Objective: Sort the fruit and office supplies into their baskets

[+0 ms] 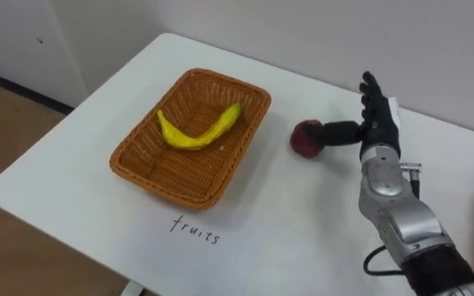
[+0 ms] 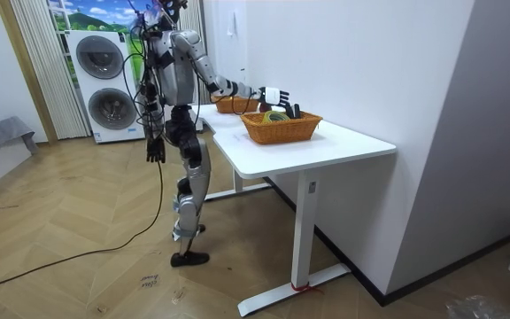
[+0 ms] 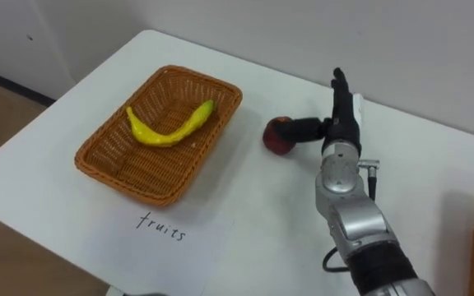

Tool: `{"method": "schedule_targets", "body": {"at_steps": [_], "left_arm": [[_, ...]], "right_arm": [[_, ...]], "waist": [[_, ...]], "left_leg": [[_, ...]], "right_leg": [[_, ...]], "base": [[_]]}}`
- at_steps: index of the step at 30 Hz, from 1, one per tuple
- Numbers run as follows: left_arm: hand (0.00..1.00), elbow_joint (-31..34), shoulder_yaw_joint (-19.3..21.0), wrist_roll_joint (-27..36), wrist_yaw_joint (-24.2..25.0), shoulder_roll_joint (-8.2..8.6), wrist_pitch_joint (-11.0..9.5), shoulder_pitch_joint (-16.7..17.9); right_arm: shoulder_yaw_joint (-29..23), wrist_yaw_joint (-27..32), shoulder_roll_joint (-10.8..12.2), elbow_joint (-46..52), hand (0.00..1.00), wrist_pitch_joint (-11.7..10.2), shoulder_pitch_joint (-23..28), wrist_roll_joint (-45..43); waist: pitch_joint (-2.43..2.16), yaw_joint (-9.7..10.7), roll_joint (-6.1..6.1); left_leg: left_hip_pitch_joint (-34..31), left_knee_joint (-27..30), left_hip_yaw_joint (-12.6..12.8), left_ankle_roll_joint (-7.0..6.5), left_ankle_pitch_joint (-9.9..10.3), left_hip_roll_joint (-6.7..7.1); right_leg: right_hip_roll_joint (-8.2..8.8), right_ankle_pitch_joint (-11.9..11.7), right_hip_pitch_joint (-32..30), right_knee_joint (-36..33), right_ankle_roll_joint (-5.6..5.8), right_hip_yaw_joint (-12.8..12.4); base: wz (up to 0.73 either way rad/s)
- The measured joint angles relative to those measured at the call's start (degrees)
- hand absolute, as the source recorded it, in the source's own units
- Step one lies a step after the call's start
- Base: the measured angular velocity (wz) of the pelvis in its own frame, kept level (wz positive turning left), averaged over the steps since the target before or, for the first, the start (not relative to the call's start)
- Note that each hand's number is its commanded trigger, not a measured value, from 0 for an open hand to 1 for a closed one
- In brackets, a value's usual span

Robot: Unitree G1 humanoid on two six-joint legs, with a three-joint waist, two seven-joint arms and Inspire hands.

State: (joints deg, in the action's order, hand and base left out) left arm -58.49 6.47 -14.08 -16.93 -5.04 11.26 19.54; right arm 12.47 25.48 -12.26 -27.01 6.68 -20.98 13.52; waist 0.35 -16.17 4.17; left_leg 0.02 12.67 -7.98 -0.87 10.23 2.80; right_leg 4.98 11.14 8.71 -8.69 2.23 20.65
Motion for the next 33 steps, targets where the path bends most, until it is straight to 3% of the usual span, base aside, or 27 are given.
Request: {"method": "schedule_targets", "body": {"at_steps": [6, 13, 33], "left_arm": [[0.00, -0.01, -0.02, -0.01, 0.15, 0.03, 0.04, -0.01], [0.00, -0.03, -0.04, 0.08, 0.91, 0.15, 0.00, -0.01], [0.00, 0.11, -1.14, 0.73, 1.38, -0.30, -0.05, 0.02]], "right_arm": [[-0.01, -0.01, 0.08, -1.12, 0.00, -0.97, 0.00, -0.01], [0.01, -0.71, 0.05, -1.14, 0.00, -1.72, 0.00, -0.01], [2.21, -3.48, 0.02, -3.63, 0.00, -2.09, -0.01, -1.69]], "waist": [[0.05, 0.07, 0.02], [0.42, 0.03, -0.59], [0.27, -0.11, -0.72]], "left_leg": [[-0.62, 0.03, 0.04, -0.01, -0.01, -0.01], [-0.95, 0.01, 0.02, -0.01, -0.01, -0.03], [-2.43, 0.03, 0.04, -0.03, -0.04, -0.02]], "right_leg": [[0.01, 0.00, -0.63, 0.01, 0.00, -0.05], [-0.02, 0.00, -0.83, 0.01, 0.00, -0.03], [0.00, 0.00, -2.36, -0.03, 0.00, 0.01]], "base": [[0.00], [0.00], [0.00]]}}
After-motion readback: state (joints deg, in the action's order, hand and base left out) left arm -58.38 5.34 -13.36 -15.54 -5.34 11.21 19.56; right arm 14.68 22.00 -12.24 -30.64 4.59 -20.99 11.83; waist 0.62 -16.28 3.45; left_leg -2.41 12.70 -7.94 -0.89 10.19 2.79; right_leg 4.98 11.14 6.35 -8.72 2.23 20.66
